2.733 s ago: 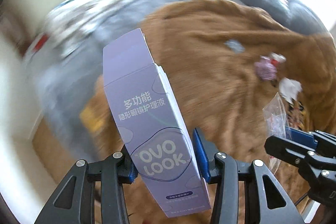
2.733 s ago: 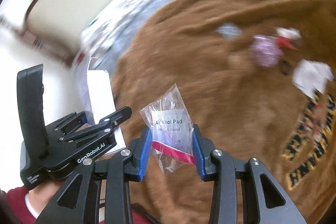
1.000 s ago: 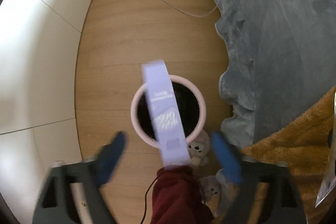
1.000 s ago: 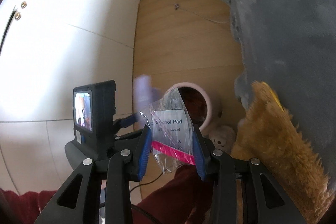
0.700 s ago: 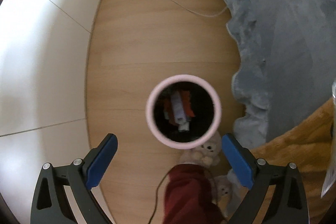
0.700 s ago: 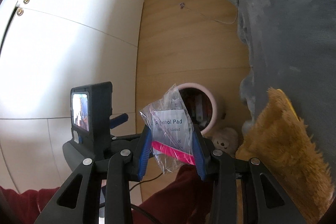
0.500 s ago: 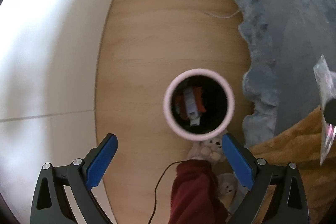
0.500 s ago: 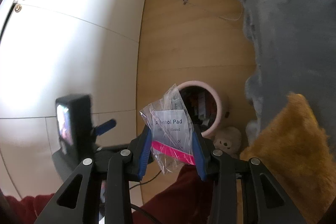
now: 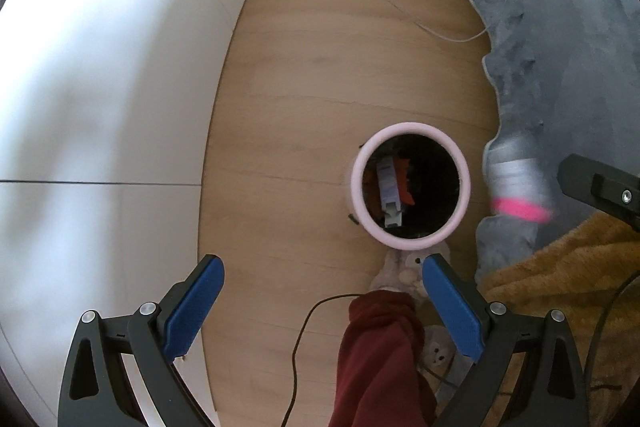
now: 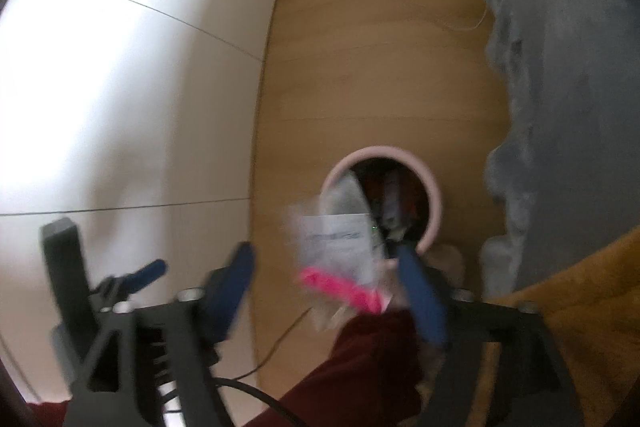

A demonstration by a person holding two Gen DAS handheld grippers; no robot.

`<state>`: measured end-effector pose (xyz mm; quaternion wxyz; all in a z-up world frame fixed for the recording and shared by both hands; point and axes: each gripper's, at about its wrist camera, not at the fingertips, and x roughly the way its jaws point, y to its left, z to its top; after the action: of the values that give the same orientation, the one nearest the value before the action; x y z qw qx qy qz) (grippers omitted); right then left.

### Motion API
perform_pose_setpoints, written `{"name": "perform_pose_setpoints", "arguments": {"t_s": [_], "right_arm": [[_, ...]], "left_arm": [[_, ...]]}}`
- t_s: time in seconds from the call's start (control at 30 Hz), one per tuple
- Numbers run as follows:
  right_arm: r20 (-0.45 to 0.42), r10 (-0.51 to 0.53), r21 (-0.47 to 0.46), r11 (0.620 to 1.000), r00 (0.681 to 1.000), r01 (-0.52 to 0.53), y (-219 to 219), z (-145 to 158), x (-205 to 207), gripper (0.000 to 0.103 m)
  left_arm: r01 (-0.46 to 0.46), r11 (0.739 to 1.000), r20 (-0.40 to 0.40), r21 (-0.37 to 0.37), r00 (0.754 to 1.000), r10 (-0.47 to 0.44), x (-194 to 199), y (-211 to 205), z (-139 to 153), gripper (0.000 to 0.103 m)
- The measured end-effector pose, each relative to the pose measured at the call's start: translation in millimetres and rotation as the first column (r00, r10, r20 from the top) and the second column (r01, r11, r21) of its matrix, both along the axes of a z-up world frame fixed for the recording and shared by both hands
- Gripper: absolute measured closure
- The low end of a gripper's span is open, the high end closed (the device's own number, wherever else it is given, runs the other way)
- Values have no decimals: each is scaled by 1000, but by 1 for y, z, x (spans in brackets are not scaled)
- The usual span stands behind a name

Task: Collect trash
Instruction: 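Move both open tools back over the blanket toward the crumpled paper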

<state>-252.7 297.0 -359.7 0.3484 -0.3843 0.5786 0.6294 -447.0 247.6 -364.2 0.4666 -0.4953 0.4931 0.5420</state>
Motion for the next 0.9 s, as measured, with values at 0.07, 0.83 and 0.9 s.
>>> {"name": "perform_pose_setpoints", "arguments": {"t_s": [0.07, 0.83, 0.9], "right_arm": [[-9, 8, 12, 1000, 1000, -8, -1, 1, -1, 24], [113, -331, 167, 936, 937, 310, -48, 152, 111, 23], [148, -400, 210, 906, 905, 366, -60, 179, 137, 23]], "left_arm": [[6, 1000, 4, 2, 1000, -6, 1, 0, 2, 4], [272, 935, 70, 227, 953, -294, 103, 35, 157, 4], [327, 901, 88, 284, 927, -364, 134, 40, 185, 4]]}}
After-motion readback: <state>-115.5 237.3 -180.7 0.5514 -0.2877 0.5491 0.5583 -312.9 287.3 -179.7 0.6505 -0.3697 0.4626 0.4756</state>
